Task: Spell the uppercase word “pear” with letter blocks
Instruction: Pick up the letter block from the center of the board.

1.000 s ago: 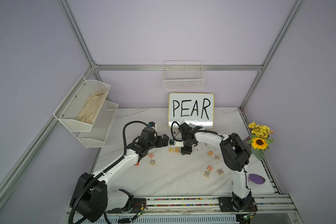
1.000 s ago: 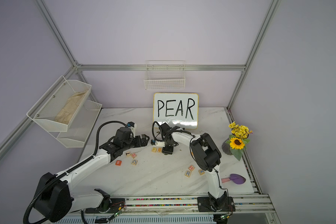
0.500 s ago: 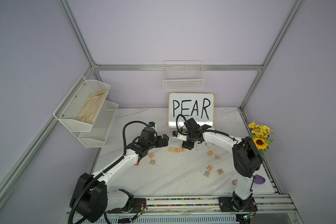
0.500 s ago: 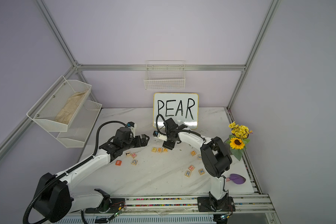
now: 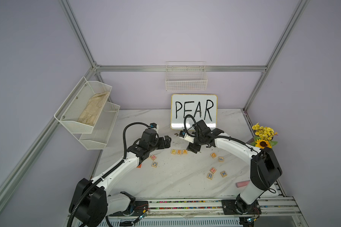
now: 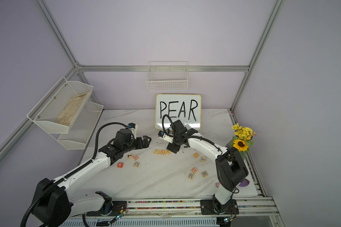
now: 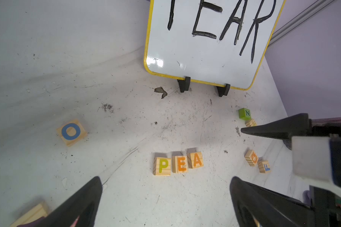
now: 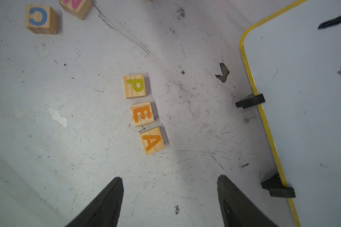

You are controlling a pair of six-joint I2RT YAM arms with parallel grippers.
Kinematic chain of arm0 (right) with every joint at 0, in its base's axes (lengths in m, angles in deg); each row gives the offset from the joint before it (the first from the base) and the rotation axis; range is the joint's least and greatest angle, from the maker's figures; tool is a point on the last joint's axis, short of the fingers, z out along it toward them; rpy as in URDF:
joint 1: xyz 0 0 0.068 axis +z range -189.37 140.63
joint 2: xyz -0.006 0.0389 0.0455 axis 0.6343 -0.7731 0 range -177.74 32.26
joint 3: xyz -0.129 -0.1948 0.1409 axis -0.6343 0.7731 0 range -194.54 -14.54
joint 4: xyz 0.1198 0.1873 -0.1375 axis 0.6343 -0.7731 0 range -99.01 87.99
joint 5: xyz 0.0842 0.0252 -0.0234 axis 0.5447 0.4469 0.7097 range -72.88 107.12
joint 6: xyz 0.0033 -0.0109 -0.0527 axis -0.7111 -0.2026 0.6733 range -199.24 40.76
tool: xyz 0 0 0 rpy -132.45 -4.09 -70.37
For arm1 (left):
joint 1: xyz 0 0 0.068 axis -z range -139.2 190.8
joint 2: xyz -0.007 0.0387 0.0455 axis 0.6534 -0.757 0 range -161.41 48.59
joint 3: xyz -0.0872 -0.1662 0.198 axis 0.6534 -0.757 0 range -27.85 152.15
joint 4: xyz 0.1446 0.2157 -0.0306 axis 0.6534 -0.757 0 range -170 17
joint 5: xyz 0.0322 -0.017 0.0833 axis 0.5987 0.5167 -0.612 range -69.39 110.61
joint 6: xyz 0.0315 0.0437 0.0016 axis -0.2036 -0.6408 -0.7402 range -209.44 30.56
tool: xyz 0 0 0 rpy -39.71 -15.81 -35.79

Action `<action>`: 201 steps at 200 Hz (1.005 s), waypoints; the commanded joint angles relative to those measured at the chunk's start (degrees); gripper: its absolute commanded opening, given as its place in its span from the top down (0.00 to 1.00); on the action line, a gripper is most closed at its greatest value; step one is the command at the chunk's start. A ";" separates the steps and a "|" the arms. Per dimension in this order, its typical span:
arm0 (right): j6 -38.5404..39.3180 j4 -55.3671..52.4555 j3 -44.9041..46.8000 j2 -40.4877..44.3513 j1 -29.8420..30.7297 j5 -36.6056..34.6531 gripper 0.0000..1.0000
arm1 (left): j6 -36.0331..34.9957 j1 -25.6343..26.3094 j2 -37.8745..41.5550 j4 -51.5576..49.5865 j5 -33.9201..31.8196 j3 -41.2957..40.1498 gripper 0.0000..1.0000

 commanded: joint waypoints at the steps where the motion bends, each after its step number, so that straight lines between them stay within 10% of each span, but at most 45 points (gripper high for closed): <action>1: -7.08 0.90 0.31 -0.81 -0.04 -4.70 0.03 | 0.73 -0.25 1.49 1.84 1.06 -2.15 0.00; 91: -49.04 -1.68 -0.30 3.30 0.42 -21.60 0.03 | 0.20 -0.23 -5.69 4.10 3.34 3.02 0.00; 142: -77.70 4.35 14.97 14.63 5.45 -25.60 0.03 | 0.72 -0.24 -12.93 4.84 4.72 8.30 0.00; 201: -83.66 3.37 17.75 21.80 14.11 -32.79 0.03 | 0.02 -0.24 -18.03 4.92 7.62 14.36 0.00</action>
